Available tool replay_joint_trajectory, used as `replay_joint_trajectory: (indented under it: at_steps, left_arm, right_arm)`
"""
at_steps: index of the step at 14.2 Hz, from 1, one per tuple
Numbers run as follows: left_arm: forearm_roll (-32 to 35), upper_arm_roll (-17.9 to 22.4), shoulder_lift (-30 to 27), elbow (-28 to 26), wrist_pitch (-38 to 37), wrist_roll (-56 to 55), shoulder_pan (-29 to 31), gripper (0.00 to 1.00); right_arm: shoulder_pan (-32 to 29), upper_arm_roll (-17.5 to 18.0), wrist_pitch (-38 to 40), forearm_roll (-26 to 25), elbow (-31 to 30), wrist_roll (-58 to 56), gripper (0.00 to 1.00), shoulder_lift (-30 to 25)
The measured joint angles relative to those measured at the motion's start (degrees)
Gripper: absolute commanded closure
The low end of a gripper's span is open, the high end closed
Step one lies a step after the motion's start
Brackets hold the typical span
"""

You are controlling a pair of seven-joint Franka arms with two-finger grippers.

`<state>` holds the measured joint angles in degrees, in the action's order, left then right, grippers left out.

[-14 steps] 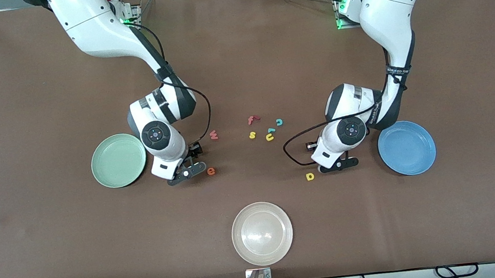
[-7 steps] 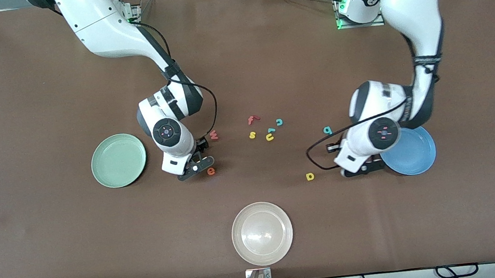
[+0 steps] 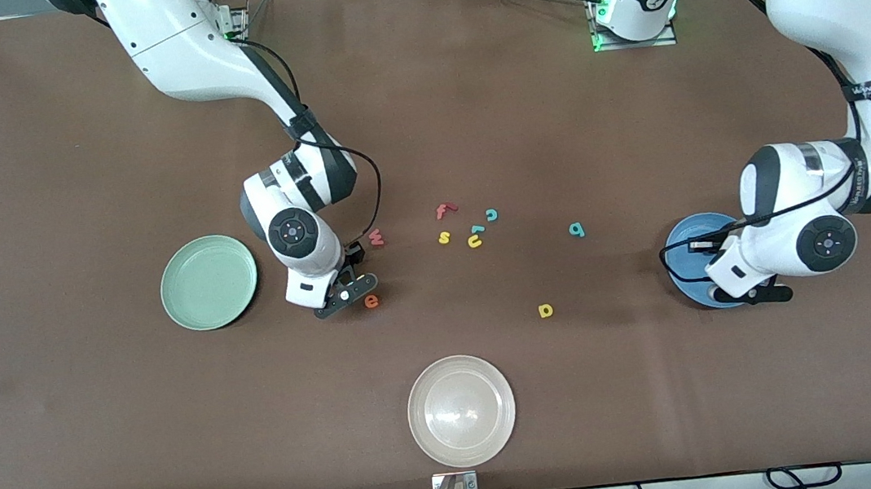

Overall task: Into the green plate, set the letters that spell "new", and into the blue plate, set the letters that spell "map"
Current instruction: 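Place the blue m on the blue plate while the right gripper places the green letter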

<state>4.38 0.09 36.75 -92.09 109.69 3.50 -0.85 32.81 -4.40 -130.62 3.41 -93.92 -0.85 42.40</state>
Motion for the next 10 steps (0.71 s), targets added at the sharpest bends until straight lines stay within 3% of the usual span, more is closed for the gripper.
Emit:
replay_joint_trajectory:
  at_steps: [1,2,3,10]
  left_arm:
    - [0.11,-0.01,0.81,-0.02,0.19,1.29,0.49,0.74]
    - [0.12,-0.01,1.44,-0.02,0.37,1.92,0.65,0.47]
    - [0.12,-0.09,1.79,-0.02,0.45,2.23,0.62,0.02]
    - [0.19,-1.06,1.91,1.06,0.54,2.48,0.20,0.00]
  right_arm:
    - [-0.04,-0.12,0.03,-0.01,0.02,-0.08,0.76,-0.06]
    - [-0.09,-0.12,0.03,-0.01,0.02,-0.18,0.77,-0.06]
    - [-0.10,-0.14,0.05,-0.02,0.05,-0.22,0.78,-0.08]
    - [-1.23,-0.55,3.91,-0.01,0.68,-0.27,0.91,-0.91]
